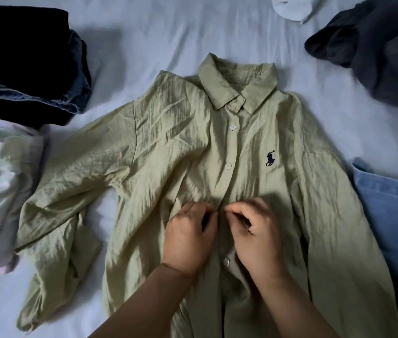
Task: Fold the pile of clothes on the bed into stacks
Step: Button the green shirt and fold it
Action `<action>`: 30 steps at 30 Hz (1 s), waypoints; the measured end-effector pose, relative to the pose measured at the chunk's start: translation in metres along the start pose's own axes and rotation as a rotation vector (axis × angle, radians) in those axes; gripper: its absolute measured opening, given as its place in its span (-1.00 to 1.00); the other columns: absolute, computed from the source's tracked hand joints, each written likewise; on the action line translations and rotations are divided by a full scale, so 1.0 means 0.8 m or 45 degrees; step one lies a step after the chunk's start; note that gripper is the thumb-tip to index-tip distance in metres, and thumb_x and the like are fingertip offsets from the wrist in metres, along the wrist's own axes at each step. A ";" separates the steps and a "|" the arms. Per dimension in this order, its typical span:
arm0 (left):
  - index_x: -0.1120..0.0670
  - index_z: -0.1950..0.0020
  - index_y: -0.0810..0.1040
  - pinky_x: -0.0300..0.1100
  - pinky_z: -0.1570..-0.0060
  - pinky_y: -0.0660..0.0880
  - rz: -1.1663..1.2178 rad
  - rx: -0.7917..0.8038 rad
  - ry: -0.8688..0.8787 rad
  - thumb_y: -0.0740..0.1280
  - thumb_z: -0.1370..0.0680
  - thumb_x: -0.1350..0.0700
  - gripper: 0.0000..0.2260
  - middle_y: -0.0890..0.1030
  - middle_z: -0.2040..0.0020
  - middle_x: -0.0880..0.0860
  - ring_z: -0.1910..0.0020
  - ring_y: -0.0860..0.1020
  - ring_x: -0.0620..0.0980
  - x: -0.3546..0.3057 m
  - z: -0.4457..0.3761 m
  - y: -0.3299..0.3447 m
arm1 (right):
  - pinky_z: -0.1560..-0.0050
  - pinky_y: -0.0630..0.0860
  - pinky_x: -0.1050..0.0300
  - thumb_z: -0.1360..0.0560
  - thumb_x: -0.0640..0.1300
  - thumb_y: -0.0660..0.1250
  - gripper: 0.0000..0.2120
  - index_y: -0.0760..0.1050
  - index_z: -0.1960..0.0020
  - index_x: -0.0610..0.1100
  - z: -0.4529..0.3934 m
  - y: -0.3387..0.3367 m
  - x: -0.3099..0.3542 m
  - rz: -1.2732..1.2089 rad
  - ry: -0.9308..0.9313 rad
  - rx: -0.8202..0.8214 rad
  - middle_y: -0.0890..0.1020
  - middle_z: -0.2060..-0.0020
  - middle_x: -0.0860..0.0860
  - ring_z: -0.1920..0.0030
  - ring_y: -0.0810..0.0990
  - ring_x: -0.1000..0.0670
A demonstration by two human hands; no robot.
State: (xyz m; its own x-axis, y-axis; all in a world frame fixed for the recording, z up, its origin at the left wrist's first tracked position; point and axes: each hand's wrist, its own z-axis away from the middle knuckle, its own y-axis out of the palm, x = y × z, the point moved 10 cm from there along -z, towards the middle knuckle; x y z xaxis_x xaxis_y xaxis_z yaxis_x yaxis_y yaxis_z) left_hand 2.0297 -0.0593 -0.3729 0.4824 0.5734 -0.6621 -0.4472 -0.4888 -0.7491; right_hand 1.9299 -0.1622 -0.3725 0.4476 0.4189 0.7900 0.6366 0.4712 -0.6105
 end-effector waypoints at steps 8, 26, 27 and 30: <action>0.07 0.15 0.62 -0.31 0.20 0.41 0.197 0.024 -0.008 0.29 -0.45 0.02 -0.83 0.64 0.21 -0.02 0.17 0.52 -0.12 0.013 0.000 0.003 | 0.18 0.43 0.49 -0.43 -0.29 0.41 -0.75 0.56 0.20 0.07 0.008 0.026 -0.016 -0.238 0.287 0.089 0.62 0.30 0.23 0.20 0.60 0.23; 0.04 0.22 0.67 -0.25 0.21 0.50 0.286 0.236 -0.091 0.42 -0.35 0.03 -0.89 0.67 0.29 -0.05 0.28 0.60 -0.14 0.027 -0.015 0.018 | 0.09 0.50 0.27 -0.47 -0.35 0.34 -0.69 0.53 0.21 0.08 0.015 0.040 -0.029 -0.356 0.263 0.171 0.63 0.28 0.15 0.20 0.59 0.18; 0.03 0.22 0.67 -0.23 0.22 0.51 0.270 0.227 -0.093 0.42 -0.35 0.01 -0.88 0.67 0.29 -0.04 0.28 0.60 -0.12 0.028 -0.015 0.019 | 0.09 0.49 0.29 -0.47 -0.35 0.35 -0.68 0.53 0.21 0.08 0.014 0.041 -0.028 -0.356 0.254 0.173 0.63 0.27 0.13 0.19 0.59 0.19; 0.03 0.21 0.66 -0.21 0.22 0.51 0.245 0.203 -0.078 0.46 -0.36 0.08 -0.95 0.66 0.29 -0.04 0.27 0.60 -0.09 0.028 -0.016 0.019 | 0.07 0.49 0.24 -0.46 -0.32 0.36 -0.72 0.50 0.17 0.08 0.014 0.043 -0.034 -0.377 0.277 0.154 0.63 0.26 0.11 0.18 0.59 0.17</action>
State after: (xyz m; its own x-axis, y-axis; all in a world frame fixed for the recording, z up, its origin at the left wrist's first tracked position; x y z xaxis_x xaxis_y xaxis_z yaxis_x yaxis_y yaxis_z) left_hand 2.0434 -0.0627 -0.3996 0.3329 0.5210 -0.7860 -0.6420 -0.4853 -0.5936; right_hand 1.9326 -0.1486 -0.4161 0.3865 0.0829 0.9185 0.6853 0.6407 -0.3462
